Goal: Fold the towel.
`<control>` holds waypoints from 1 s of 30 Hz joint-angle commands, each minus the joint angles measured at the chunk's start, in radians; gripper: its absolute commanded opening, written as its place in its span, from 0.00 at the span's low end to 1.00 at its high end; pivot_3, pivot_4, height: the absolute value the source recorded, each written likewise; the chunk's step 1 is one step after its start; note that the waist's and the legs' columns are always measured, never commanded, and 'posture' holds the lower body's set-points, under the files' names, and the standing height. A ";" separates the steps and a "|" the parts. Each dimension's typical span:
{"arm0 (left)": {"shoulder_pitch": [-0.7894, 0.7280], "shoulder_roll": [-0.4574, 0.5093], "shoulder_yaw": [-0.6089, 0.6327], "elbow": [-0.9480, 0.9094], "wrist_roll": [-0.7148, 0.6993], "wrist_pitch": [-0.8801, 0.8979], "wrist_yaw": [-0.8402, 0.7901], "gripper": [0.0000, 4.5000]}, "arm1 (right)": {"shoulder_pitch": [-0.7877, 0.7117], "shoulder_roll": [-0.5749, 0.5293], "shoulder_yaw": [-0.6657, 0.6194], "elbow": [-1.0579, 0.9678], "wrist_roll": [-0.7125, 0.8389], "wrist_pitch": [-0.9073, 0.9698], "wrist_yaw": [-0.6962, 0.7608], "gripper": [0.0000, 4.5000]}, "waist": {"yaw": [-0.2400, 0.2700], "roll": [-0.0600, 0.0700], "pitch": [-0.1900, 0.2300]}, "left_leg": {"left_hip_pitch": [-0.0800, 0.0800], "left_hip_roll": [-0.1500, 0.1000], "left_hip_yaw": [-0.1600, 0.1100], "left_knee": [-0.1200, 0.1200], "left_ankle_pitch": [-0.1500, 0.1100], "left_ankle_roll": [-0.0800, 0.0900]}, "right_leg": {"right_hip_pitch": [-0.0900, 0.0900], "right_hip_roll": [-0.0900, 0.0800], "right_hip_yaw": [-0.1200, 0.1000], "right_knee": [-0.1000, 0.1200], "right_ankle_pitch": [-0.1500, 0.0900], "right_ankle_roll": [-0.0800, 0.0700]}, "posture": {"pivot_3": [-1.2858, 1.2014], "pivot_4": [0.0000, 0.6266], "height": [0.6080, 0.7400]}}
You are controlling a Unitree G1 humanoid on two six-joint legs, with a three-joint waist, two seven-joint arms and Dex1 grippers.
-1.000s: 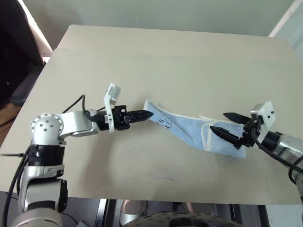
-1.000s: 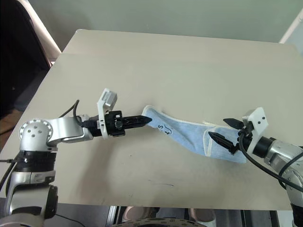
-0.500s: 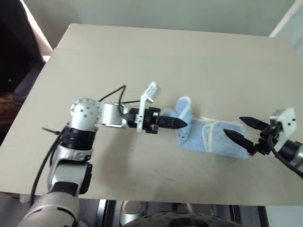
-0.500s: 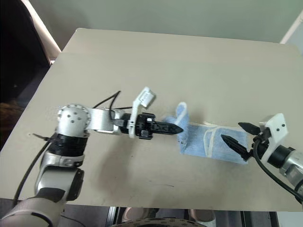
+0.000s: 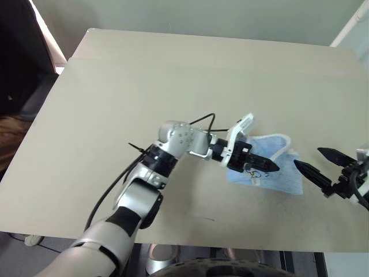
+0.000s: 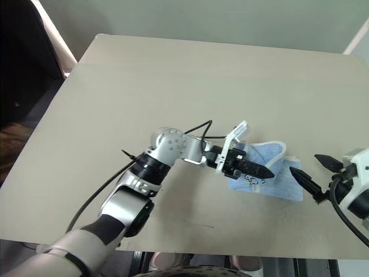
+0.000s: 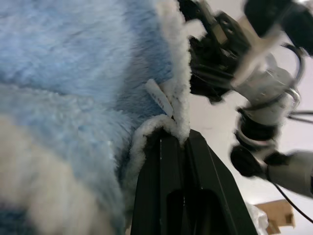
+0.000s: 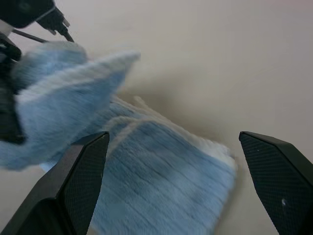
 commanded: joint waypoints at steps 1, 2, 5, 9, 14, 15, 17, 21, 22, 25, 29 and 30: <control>-0.038 -0.062 -0.010 0.073 0.095 -0.053 -0.059 0.00 | 0.017 0.011 -0.063 -0.038 0.020 -0.011 -0.022 1.00 | 0.000 0.000 0.000 | 0.000 0.000 0.000 0.000 0.000 0.000 | 0.000 0.000 0.000 0.000 0.000 0.001 | 0.52 0.24 1.00; -0.041 -0.070 -0.009 0.083 0.117 -0.058 -0.074 0.00 | 0.021 0.012 -0.066 -0.041 0.022 -0.011 -0.024 1.00 | -0.002 0.000 0.000 | 0.000 0.000 0.000 0.000 0.000 0.001 | 0.000 0.000 0.000 0.000 0.000 0.001 | 0.52 0.24 1.00; -0.061 -0.108 -0.014 0.143 0.186 -0.084 -0.124 0.00 | 0.047 0.033 -0.100 -0.052 0.031 -0.019 -0.032 1.00 | -0.001 0.000 0.000 | 0.000 0.000 0.001 0.000 -0.001 0.001 | 0.000 0.000 0.001 0.000 0.000 0.002 | 0.52 0.24 1.00; -0.083 -0.150 -0.011 0.214 0.261 -0.113 -0.184 0.00 | 0.060 0.048 -0.112 -0.065 0.040 -0.025 -0.046 1.00 | 0.001 0.000 0.000 | 0.000 -0.001 0.001 0.002 -0.002 0.003 | 0.000 0.000 0.001 0.000 0.000 0.004 | 0.52 0.24 1.00; -0.098 -0.205 -0.006 0.281 0.335 -0.150 -0.230 0.00 | 0.083 0.060 -0.106 -0.080 0.038 -0.027 -0.055 1.00 | 0.001 0.000 0.000 | -0.001 -0.001 0.002 0.004 -0.004 0.006 | 0.001 -0.001 0.002 0.000 -0.001 0.007 | 0.52 0.24 1.00; -0.099 -0.218 -0.007 0.296 0.350 -0.163 -0.237 0.00 | 0.083 0.058 -0.105 -0.082 0.039 -0.026 -0.058 1.00 | 0.001 0.000 0.000 | -0.001 -0.001 0.003 0.004 -0.004 0.006 | 0.001 -0.002 0.002 0.000 -0.002 0.007 | 0.52 0.24 1.00; -0.104 -0.239 -0.002 0.327 0.376 -0.187 -0.246 0.00 | 0.080 0.053 -0.104 -0.083 0.043 -0.025 -0.064 1.00 | 0.001 0.000 0.000 | -0.001 -0.001 0.003 0.005 -0.005 0.007 | 0.001 -0.003 0.002 0.000 -0.002 0.008 | 0.52 0.24 1.00; -0.118 -0.272 0.009 0.359 0.401 -0.207 -0.276 0.00 | 0.082 0.042 -0.108 -0.080 0.036 -0.025 -0.062 1.00 | 0.001 0.000 0.000 | -0.001 -0.002 0.003 0.006 -0.005 0.008 | 0.002 -0.004 0.002 0.000 -0.002 0.009 | 0.52 0.24 1.00; -0.120 -0.279 0.013 0.361 0.403 -0.209 -0.280 0.00 | 0.084 0.040 -0.111 -0.078 0.035 -0.026 -0.060 1.00 | 0.001 0.000 0.000 | -0.001 -0.002 0.003 0.006 -0.006 0.008 | 0.002 -0.005 0.002 0.000 -0.002 0.010 | 0.52 0.24 1.00; -0.131 -0.298 0.031 0.350 0.396 -0.203 -0.287 0.00 | 0.083 0.034 -0.117 -0.080 0.041 -0.022 -0.062 1.00 | 0.001 0.001 0.000 | -0.001 -0.004 0.003 0.007 -0.006 0.010 | 0.002 -0.007 0.002 0.000 -0.003 0.011 | 0.52 0.24 1.00; -0.147 -0.315 0.063 0.314 0.366 -0.160 -0.289 0.00 | 0.089 0.033 -0.123 -0.082 0.043 -0.020 -0.065 1.00 | 0.002 0.001 0.000 | -0.002 -0.004 0.004 0.010 -0.008 0.012 | 0.003 -0.008 0.002 0.000 -0.004 0.013 | 0.52 0.24 1.00; -0.149 -0.318 0.068 0.308 0.362 -0.153 -0.287 0.00 | 0.091 0.034 -0.124 -0.082 0.042 -0.020 -0.064 1.00 | 0.003 0.001 0.000 | -0.003 -0.004 0.004 0.011 -0.008 0.013 | 0.003 -0.009 0.002 0.000 -0.004 0.013 | 0.52 0.24 1.00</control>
